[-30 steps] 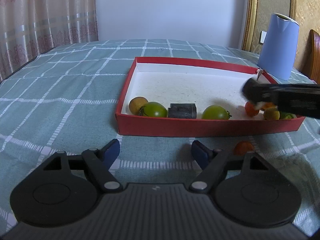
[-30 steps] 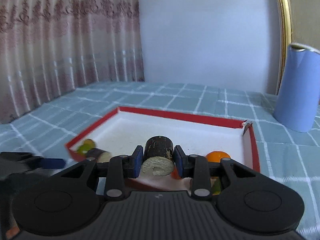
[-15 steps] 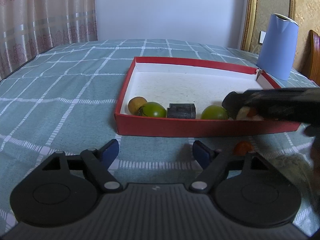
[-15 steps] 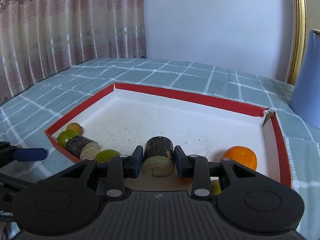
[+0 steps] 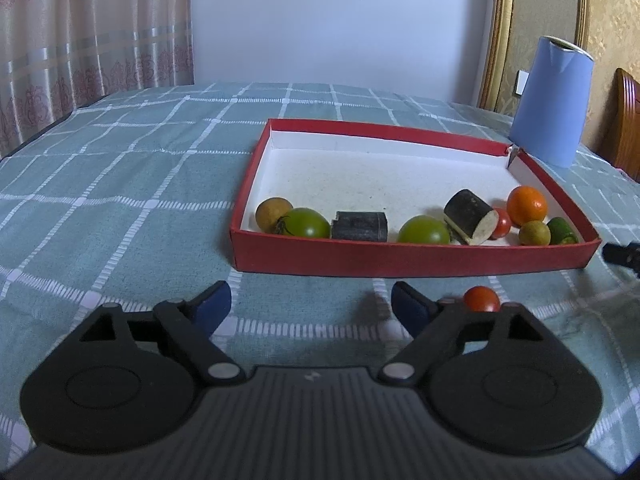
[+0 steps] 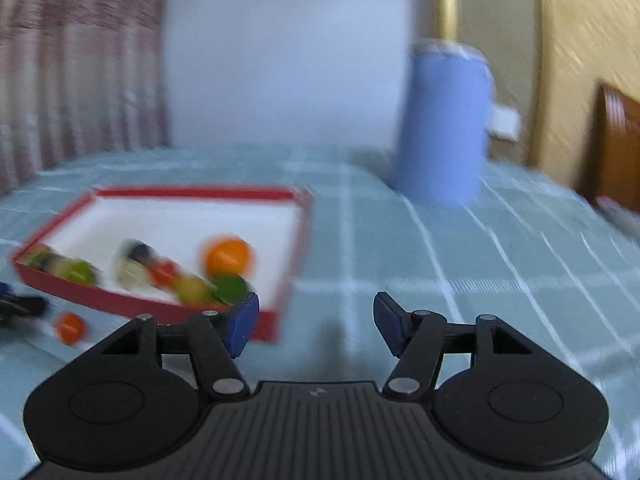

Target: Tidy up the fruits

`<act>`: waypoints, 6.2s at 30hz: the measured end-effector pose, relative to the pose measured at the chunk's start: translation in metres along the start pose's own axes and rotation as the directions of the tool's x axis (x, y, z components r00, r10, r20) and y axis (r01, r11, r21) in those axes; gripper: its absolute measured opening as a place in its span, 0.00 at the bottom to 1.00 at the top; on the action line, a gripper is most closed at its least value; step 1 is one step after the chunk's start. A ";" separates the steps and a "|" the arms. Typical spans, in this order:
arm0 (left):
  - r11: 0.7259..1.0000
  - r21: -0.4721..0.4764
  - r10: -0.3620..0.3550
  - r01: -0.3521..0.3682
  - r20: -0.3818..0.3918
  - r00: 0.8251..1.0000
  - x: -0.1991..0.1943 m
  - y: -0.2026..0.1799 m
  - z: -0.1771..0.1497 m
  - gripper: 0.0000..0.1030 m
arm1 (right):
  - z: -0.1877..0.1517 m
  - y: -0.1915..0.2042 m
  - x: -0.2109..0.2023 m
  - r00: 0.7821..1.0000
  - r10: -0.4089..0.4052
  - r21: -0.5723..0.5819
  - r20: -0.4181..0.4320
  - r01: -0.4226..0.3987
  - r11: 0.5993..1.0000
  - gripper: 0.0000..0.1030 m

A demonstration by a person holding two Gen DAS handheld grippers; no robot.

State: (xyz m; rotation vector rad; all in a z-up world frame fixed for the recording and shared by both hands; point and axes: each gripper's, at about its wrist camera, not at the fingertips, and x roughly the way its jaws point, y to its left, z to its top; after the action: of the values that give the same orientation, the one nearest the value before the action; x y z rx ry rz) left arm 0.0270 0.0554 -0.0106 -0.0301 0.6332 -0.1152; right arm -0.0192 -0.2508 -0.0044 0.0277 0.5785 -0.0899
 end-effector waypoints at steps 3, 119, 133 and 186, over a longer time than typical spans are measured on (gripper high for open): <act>1.000 -0.005 -0.005 0.005 0.027 1.000 -0.010 -0.001 -0.002 0.83 | -0.005 -0.006 0.012 0.999 0.000 0.039 -0.035 0.002 0.999 0.61; 0.997 0.048 0.063 -0.064 0.004 0.998 0.057 -0.044 0.056 0.63 | -0.005 -0.001 0.023 0.992 -0.033 0.030 -0.119 0.037 0.999 0.96; 0.994 0.062 0.080 -0.088 0.126 0.989 -0.054 -0.059 0.035 0.91 | 0.000 0.064 -0.029 0.997 0.072 -0.011 -0.008 -0.072 0.997 0.96; 0.993 0.067 0.093 -0.099 0.085 0.992 -0.063 -0.065 0.025 1.00 | 0.006 0.078 -0.035 0.999 0.045 -0.029 0.006 -0.045 0.999 0.96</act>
State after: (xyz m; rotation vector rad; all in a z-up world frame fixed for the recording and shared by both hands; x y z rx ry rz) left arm -0.0149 -0.0022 0.0505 0.0644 0.5473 -0.0435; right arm -0.0382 -0.1704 0.0199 0.0123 0.5721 -0.0375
